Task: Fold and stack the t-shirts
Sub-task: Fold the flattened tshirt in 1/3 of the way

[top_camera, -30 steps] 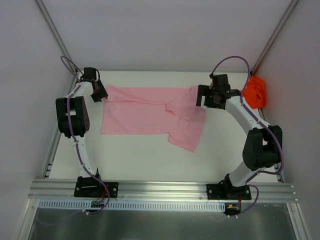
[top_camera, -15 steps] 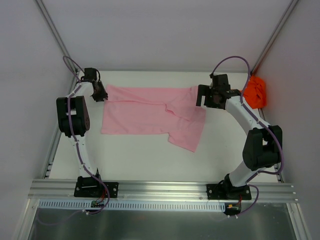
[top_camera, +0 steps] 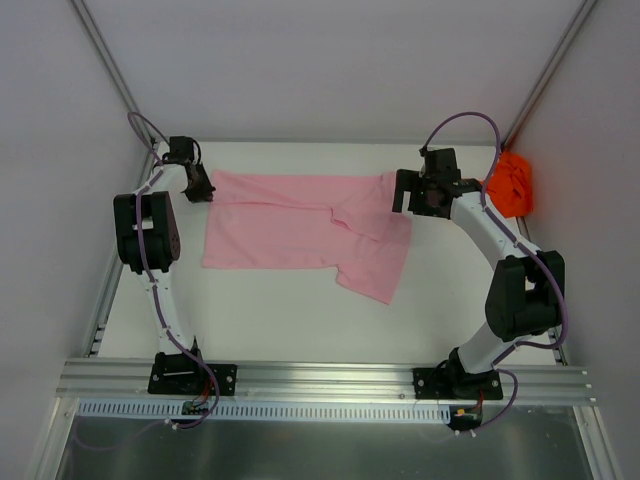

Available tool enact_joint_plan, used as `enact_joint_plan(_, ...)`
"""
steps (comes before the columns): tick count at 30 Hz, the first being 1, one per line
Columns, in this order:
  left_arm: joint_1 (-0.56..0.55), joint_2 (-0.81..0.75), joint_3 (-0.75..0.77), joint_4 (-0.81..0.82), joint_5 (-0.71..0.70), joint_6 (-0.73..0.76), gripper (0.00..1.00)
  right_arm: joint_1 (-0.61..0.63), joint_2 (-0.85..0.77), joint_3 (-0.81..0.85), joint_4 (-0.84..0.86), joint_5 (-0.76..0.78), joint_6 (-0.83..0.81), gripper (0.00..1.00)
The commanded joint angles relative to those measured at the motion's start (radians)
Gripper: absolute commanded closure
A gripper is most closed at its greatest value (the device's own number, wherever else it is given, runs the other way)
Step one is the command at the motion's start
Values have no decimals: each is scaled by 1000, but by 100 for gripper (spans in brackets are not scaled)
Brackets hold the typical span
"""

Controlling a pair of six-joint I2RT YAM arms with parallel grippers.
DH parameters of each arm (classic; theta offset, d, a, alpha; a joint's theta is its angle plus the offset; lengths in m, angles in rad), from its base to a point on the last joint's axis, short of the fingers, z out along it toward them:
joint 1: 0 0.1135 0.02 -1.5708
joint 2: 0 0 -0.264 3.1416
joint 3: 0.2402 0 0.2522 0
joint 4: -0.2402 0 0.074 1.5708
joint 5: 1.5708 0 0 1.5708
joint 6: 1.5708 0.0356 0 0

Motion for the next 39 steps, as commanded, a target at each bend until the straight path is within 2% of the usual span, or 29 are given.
enact_joint_plan(1, 3, -59, -16, 34, 25, -7, 100, -3, -34, 9, 18, 19, 13, 3)
enact_joint_plan(17, 3, -150, -65, 47, 28, -7, 100, -2, -35, -27, 38, -1, 15, 3)
enact_joint_plan(39, 3, -220, -207, 73, -21, -36, 100, -3, -48, -60, 42, -7, 15, 3)
